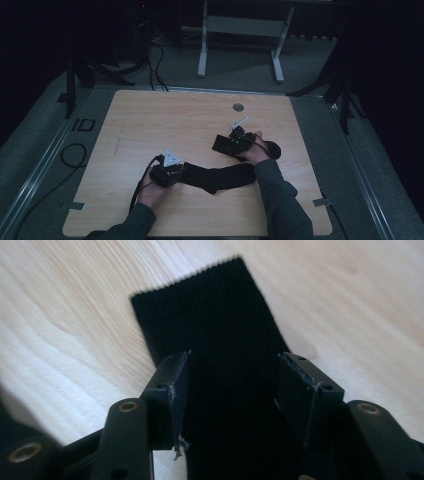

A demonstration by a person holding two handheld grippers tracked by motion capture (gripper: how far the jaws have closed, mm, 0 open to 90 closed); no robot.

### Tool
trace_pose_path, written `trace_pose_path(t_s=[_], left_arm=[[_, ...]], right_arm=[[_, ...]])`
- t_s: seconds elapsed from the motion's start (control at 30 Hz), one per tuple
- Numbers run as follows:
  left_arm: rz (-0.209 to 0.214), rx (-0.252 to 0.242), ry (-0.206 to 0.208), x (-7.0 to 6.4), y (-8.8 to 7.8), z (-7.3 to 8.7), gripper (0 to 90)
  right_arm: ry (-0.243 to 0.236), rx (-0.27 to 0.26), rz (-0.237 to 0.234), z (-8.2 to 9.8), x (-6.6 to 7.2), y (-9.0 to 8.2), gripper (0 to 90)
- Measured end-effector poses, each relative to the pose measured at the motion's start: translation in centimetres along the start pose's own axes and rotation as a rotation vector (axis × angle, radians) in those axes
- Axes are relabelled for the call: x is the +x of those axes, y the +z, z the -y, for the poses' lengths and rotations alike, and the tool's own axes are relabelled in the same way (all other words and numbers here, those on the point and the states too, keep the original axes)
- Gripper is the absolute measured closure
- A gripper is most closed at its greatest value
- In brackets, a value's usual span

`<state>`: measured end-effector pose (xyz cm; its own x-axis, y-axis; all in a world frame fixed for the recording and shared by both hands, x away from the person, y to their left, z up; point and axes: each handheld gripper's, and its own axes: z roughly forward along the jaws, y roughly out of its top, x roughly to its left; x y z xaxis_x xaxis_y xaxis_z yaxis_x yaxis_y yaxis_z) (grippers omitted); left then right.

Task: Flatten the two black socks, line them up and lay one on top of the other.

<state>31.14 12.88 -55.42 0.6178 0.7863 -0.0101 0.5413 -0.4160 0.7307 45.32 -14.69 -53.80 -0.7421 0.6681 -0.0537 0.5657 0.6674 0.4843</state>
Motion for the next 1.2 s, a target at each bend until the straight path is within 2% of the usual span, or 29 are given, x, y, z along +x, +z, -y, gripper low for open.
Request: trace_pose_path(t_s=[0.03,0.07,0.1,0.13,0.2,0.27,0.4,0.5,0.67,0.8,0.87,0.9,0.93,0.97,1.2], left_arm=[[-0.001,0.000,0.001,0.0,0.0,0.0,76.2],[-0.001,0.000,0.001,0.0,0.0,0.0,76.2],[-0.001,0.001,-0.002,0.0,0.0,0.0,76.2],[-0.001,0.001,-0.002,0.0,0.0,0.0,76.2],[-0.002,0.003,0.002,-0.1,0.0,0.0,76.2],[-0.002,0.004,0.004,-0.1,0.0,0.0,76.2],[-0.003,0.004,-0.001,0.0,0.1,0.0,76.2],[-0.002,0.004,-0.006,0.0,0.1,0.0,76.2],[-0.001,0.005,-0.002,0.0,0.1,0.0,76.2],[-0.003,0.007,-0.004,0.0,0.1,0.1,76.2],[-0.001,0.007,-0.006,0.0,0.1,0.1,76.2],[-0.001,0.007,-0.005,0.0,0.1,0.1,76.1],[0.001,0.007,-0.007,0.0,0.2,0.1,76.1],[0.001,0.007,-0.006,0.0,0.2,0.1,76.1],[0.002,0.006,-0.009,0.0,0.2,0.1,76.1]], right_arm=[[0.032,-0.012,-0.021,0.1,-0.2,0.1,46.8],[0.032,-0.012,-0.021,0.1,-0.2,0.1,46.8],[0.038,-0.018,-0.022,0.2,-0.3,0.0,58.7],[0.038,-0.018,-0.022,0.2,-0.3,0.0,58.7],[0.025,-0.011,-0.025,0.1,-0.4,-0.2,74.1],[0.031,-0.009,-0.010,0.1,-0.5,-0.2,81.8],[0.070,-0.019,-0.017,0.1,-0.7,-0.3,83.5],[0.067,-0.054,-0.030,0.0,-0.7,-1.0,83.5],[0.062,-0.148,-0.049,-0.4,-0.4,-3.9,83.4],[0.060,-0.203,-0.054,-0.4,0.0,-6.3,83.4],[0.046,-0.226,-0.047,-0.6,0.4,-7.6,83.4],[0.025,-0.254,-0.039,-0.9,0.8,-8.9,83.4],[0.025,-0.254,-0.039,-0.9,0.8,-8.9,83.4],[0.016,-0.273,-0.036,-1.0,1.0,-9.6,83.4],[-0.038,-0.403,-0.067,-1.5,2.7,-14.2,83.3]])
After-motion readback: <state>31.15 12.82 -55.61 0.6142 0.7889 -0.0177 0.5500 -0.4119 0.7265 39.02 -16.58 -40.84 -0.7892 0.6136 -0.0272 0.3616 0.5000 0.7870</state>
